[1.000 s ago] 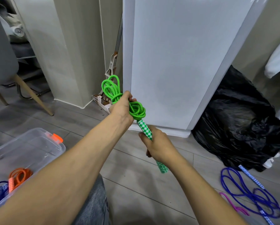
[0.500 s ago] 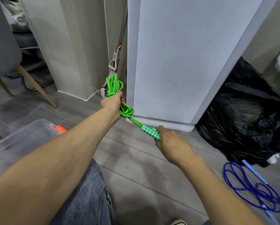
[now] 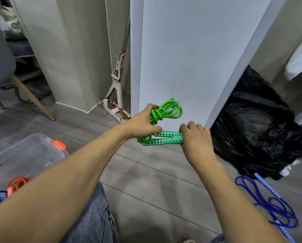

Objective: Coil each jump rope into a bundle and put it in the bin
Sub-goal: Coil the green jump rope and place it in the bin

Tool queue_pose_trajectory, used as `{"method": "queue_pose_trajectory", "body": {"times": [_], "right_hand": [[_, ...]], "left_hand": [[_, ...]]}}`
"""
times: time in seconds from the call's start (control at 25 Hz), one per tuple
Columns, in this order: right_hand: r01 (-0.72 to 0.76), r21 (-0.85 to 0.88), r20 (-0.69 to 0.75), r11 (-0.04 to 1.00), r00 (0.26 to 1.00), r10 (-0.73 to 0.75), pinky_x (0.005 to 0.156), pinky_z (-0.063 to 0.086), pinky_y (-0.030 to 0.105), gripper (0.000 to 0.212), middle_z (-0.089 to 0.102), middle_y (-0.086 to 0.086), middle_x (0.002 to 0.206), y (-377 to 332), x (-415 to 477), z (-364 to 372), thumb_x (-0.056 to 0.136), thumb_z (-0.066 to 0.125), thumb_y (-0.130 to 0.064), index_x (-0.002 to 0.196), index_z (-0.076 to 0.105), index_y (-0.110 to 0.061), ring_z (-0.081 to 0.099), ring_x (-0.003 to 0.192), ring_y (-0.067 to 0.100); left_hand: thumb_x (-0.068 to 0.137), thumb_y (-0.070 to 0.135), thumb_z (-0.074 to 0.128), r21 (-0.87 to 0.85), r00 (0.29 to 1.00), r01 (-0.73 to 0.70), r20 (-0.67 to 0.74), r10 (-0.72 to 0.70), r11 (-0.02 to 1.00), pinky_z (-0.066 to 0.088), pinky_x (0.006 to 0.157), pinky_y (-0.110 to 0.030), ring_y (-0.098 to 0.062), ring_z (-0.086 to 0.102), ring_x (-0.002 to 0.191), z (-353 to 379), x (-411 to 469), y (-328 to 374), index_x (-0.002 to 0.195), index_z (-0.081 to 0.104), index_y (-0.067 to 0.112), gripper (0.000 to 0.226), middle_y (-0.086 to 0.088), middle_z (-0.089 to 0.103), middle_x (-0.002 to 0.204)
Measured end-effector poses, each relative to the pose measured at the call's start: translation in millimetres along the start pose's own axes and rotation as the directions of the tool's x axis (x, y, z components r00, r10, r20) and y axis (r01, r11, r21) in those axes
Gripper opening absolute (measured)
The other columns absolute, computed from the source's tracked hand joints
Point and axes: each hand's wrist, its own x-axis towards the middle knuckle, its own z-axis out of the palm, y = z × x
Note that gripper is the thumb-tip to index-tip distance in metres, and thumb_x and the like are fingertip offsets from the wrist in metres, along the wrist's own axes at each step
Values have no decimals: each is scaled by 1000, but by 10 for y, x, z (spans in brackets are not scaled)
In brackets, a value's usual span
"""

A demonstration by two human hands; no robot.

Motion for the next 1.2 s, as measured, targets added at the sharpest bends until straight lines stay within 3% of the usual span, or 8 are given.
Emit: {"method": "queue_pose_trajectory", "body": {"times": [0.2, 0.32, 0.56, 0.72, 0.8, 0.88, 1.0, 1.2], "right_hand": [[-37, 166, -162, 985, 985, 64, 65, 25, 36, 43, 55, 2, 74, -78, 48, -11, 61, 79, 4, 91, 54, -13, 52, 67, 29], [-26, 355, -201, 934, 974, 104, 65, 30, 37, 44, 53, 6, 81, -197, 102, 21, 64, 80, 4, 95, 51, -10, 43, 66, 28], [-8, 527, -133, 850, 987, 93, 71, 37, 40, 41, 48, 7, 97, -713, 335, 57, 72, 79, -6, 100, 49, -12, 50, 78, 33], [15, 445, -194, 895, 978, 80, 86, 40, 47, 77, 53, 13, 122, -1177, 476, 13, 61, 87, -21, 127, 48, -13, 54, 108, 36], [104, 375, -176, 921, 984, -40, 103, 34, 51, 103, 41, 13, 148, -1362, 546, 35, 62, 89, -29, 149, 36, -22, 44, 132, 37], [290, 326, -73, 900, 957, -282, 109, 33, 53, 106, 32, 9, 158, -1728, 661, 146, 67, 88, -33, 155, 28, -30, 42, 138, 37], [429, 361, 63, 828, 875, -480, 89, 51, 47, 89, 43, 3, 142, -2323, 779, 399, 71, 84, -31, 145, 35, -32, 57, 117, 34], [530, 487, 69, 694, 769, -635, 70, 55, 44, 74, 47, 1, 119, -3408, 881, 849, 69, 85, -30, 131, 45, -27, 55, 103, 29]], "left_hand": [[62, 32, 91, 137, 982, -179, 85, 169, 974, 51, 92, -30, -14, 60, 106, 11, -68, 117, 141, 32, 22, 99, 2, 58, 123], [60, 38, 89, 396, 971, -237, 83, 222, 887, 52, 85, -36, -20, 60, 101, -37, -101, 47, 140, 28, 25, 102, 0, 62, 118], [64, 30, 78, 608, 960, -204, -28, 277, 768, 52, 63, -42, -31, 59, 79, -348, -270, -261, 128, 33, 23, 78, 3, 57, 84], [65, 31, 75, 612, 970, -63, -147, 192, 789, 47, 63, -38, -35, 61, 86, -622, -452, -685, 129, 35, 23, 76, -5, 62, 94], [67, 31, 75, 629, 972, -11, -177, 156, 777, 40, 62, -35, -36, 61, 88, -740, -562, -925, 129, 36, 22, 74, -8, 63, 101], [70, 30, 74, 650, 978, 55, -189, 90, 758, 34, 62, -33, -36, 61, 90, -881, -738, -1275, 128, 36, 20, 70, -9, 62, 104], [71, 27, 72, 612, 979, 146, -202, -25, 777, 37, 63, -34, -34, 61, 94, -1025, -984, -1846, 126, 39, 21, 64, -6, 61, 109], [73, 23, 70, 542, 946, 289, -288, -149, 789, 41, 69, -35, -29, 60, 101, -1411, -1434, -2822, 114, 43, 24, 50, -1, 61, 109]]}}
